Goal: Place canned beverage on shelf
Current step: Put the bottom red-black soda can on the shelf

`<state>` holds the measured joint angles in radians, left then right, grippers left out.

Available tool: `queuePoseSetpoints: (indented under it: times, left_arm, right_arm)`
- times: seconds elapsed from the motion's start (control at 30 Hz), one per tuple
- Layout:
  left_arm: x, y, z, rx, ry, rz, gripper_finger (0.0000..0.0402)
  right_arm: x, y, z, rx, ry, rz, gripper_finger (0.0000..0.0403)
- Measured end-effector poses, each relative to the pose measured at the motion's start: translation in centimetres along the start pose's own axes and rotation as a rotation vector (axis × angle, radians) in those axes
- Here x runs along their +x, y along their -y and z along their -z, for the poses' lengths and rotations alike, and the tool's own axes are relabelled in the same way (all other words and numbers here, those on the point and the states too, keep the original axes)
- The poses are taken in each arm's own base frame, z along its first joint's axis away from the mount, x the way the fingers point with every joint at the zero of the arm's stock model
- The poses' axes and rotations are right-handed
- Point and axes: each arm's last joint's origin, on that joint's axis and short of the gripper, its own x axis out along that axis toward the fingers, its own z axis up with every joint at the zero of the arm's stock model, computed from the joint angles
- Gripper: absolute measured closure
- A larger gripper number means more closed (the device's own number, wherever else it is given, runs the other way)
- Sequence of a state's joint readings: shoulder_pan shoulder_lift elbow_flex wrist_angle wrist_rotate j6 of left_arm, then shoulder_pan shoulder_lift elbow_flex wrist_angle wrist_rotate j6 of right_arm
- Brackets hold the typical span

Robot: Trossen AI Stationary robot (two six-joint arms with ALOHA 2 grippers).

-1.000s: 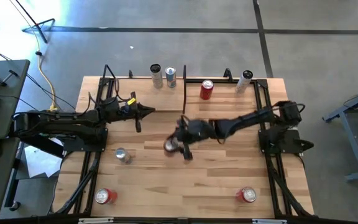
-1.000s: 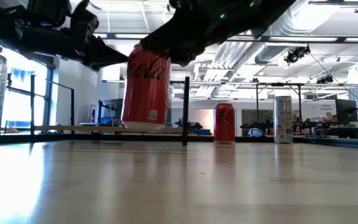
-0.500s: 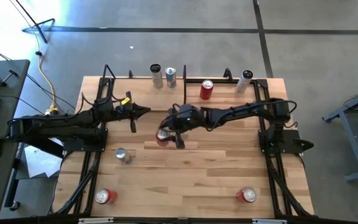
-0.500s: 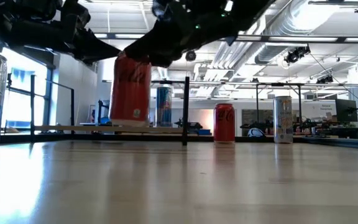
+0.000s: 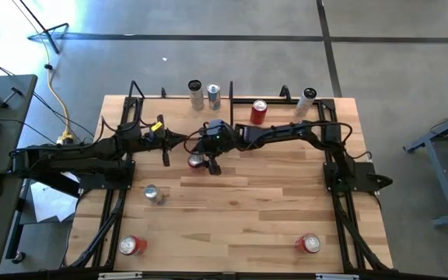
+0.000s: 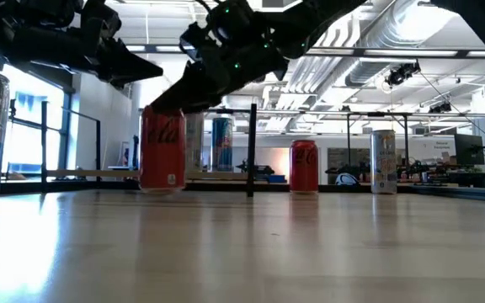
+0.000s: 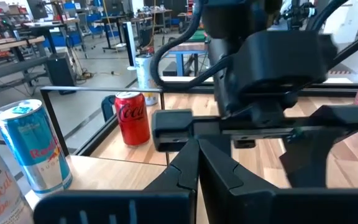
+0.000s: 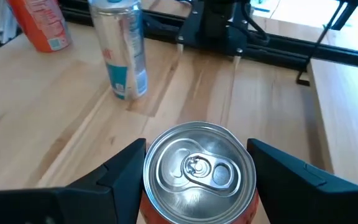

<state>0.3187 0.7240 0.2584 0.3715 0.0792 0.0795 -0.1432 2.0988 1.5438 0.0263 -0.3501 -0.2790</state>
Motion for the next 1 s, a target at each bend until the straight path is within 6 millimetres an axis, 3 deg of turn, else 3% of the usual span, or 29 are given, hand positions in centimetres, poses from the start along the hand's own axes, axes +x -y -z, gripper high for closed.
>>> queuePoseSetpoints:
  times: [0.27,0.47,0.67,0.87,1.0]
  left_arm:
    - [-0.1,0.0,0.0,0.000,0.000,0.001,0.0402]
    - [-0.1,0.0,0.0,-0.016,-0.005,0.003,0.0401]
    - [-0.1,0.1,0.0,-0.016,-0.005,0.011,0.0401]
    - [-0.1,0.1,0.1,-0.017,-0.016,0.011,0.0402]
    - [-0.1,0.1,0.2,-0.017,-0.023,0.014,0.0401]
  right_arm:
    - [0.9,0.9,1.2,0.023,0.000,0.013,0.0159]
    - [1.1,0.6,1.0,0.050,0.016,0.037,0.0117]
    - [1.1,0.2,0.5,0.017,0.008,0.114,0.0106]
    - [0.0,-0.2,-1.7,-0.017,0.021,0.115,0.0110]
    - [-1.2,-1.3,-3.4,-0.018,-0.017,0.119,0.0138]
